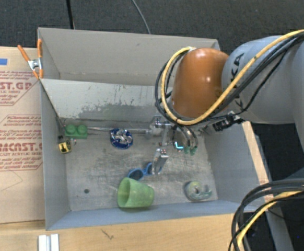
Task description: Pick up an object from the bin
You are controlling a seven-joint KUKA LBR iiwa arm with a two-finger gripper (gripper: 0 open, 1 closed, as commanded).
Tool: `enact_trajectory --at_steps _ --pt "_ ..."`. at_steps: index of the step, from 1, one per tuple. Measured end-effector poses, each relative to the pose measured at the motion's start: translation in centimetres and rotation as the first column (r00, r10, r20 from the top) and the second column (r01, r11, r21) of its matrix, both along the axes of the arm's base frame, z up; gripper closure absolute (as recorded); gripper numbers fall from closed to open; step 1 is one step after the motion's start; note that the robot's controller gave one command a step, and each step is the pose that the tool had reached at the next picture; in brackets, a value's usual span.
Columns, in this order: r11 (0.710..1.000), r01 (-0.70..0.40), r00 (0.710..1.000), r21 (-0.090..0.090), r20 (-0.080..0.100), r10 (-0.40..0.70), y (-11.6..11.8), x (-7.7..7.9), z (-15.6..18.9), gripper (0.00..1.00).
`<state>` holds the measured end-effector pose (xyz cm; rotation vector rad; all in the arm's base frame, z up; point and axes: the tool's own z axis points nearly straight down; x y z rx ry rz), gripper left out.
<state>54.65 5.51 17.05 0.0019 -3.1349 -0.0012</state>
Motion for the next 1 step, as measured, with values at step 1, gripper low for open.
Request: enact_trajectory --at_steps 1 --pt "1.000 0.001 1.000 0.000 0.008 -0.001 -0.03 0.19 0.43 1.00"
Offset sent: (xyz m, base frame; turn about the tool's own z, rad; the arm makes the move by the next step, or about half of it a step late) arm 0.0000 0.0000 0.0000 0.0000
